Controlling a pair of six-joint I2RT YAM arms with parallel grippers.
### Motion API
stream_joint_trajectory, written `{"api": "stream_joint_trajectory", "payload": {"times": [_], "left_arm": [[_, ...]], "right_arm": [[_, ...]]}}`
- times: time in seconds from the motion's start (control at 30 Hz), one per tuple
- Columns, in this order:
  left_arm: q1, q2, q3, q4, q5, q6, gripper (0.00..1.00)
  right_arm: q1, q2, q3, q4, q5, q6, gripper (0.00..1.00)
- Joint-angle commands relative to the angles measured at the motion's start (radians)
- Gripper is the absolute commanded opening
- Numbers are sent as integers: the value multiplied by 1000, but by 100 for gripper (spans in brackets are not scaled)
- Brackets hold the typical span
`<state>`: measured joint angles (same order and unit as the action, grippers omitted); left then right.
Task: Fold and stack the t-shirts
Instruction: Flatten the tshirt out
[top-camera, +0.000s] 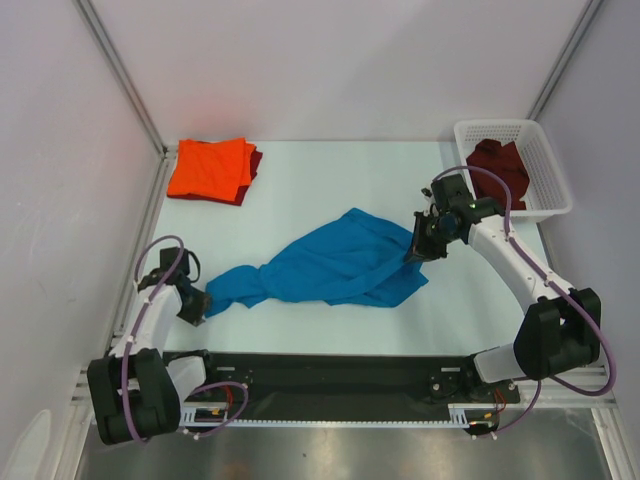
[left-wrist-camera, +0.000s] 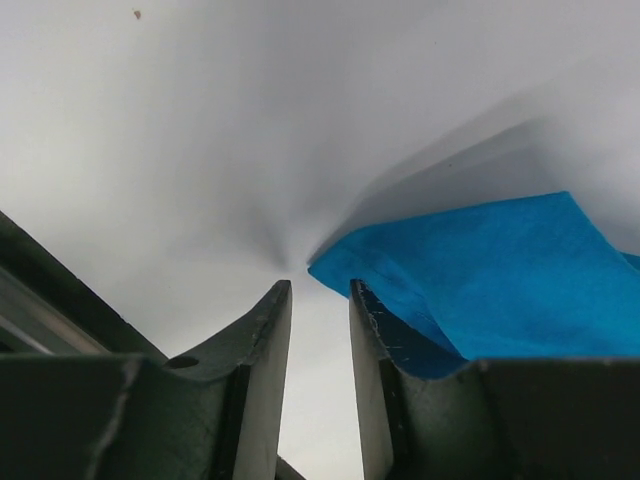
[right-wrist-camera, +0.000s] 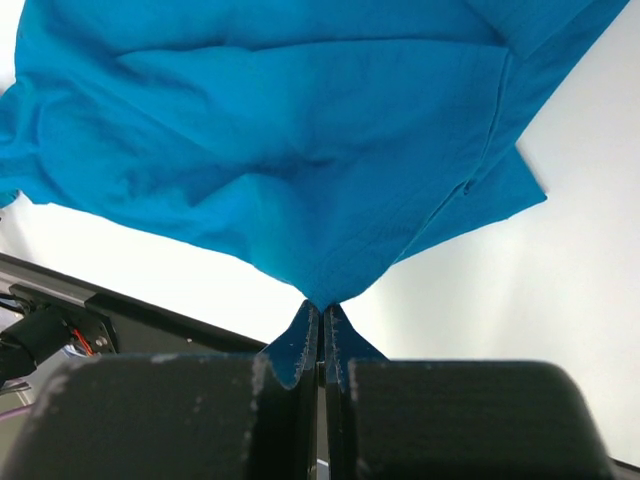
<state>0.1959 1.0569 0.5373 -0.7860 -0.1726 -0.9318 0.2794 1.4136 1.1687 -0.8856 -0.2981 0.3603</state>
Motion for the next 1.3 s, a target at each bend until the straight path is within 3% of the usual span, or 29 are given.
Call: {"api": "stream_joint_trajectory", "payload": {"times": [0.0, 0.07, 0.33, 0.6, 0.73, 0.83, 1.0, 1.27], "left_arm": [[13, 23, -2, 21, -11, 8, 35], [11, 29, 3, 27, -21, 14, 42], [11, 81, 0, 40, -36, 13, 47], [11, 163, -10, 111, -39, 30, 37], [11, 198, -8, 149, -39, 45, 19], [13, 229, 13, 154, -54, 68, 0], [1, 206, 93, 99, -74, 131, 0], [-67, -98, 326, -116, -35, 183, 0]], "right_arm": [[-2, -28, 11, 16, -15, -27, 0], [-2, -30, 13, 16, -13, -32, 0], [-3, -39, 2, 16, -12, -35, 0], [-5, -41, -1, 16, -1, -38, 0], [-6, -38, 6, 13, 7, -38, 0], [-6, -36, 5, 14, 11, -38, 0], [-6, -30, 28, -12, 16, -34, 0], [-17, -140, 124, -66, 42, 43, 0]]}}
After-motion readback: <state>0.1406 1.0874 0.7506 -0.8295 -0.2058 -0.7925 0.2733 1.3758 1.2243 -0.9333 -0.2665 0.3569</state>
